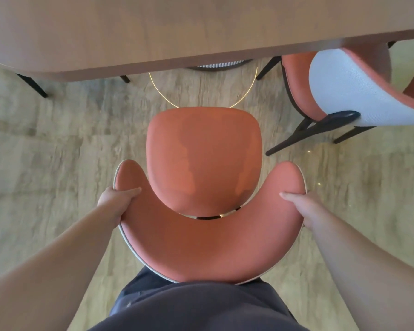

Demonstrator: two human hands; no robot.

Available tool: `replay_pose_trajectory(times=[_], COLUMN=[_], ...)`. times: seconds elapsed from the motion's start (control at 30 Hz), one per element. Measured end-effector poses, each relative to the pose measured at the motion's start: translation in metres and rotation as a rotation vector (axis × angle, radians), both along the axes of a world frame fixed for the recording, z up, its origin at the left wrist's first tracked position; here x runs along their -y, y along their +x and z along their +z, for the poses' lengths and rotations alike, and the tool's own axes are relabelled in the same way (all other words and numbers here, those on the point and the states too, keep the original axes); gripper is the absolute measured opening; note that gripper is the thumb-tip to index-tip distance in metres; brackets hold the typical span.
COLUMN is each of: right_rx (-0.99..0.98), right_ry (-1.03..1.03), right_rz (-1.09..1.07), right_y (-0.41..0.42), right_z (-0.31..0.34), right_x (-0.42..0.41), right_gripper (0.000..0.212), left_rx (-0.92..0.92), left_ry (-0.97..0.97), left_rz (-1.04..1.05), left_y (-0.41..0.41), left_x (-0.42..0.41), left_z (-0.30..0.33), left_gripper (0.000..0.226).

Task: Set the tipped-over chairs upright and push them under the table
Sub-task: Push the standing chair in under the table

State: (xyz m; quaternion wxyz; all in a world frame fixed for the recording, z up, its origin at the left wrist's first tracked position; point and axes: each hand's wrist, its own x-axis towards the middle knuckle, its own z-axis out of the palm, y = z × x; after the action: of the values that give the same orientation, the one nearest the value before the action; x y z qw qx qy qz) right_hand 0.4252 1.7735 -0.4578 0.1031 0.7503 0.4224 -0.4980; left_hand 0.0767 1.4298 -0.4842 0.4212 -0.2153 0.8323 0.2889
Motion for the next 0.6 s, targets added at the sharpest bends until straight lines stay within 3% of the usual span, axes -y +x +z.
replay_pose_trajectory(times=[0.1, 0.4, 0.5, 0.6], right_rx=[-0.009, 0.01, 0.011, 0.012], right_ry=[-0.013, 0.203, 0.216, 0.218], right_rz=[0.019, 0.159, 0.193, 0.22], right_y=[0.001, 0.003, -0.003, -0.013], right_z=[-0.001, -0.004, 0.0, 0.005], right_x=[-0.004, -0.006, -0.019, -0.035], right_gripper=[0.065, 0.031, 0.036, 0.055], left_rx=[-0.077, -0.15, -0.169, -0.188], left_ry=[-0.04, -0.038, -0.034, -0.037], left_rz=[-0.072, -0.183, -0.2, -0.206], left_y=[0.002, -0.007, -0.016, -0.023], left_x=[0.001, -0.003, -0.014, -0.026], left_z=[0.0, 0.007, 0.017, 0.028], left_gripper=[0.043, 0.026, 0.021, 0.016])
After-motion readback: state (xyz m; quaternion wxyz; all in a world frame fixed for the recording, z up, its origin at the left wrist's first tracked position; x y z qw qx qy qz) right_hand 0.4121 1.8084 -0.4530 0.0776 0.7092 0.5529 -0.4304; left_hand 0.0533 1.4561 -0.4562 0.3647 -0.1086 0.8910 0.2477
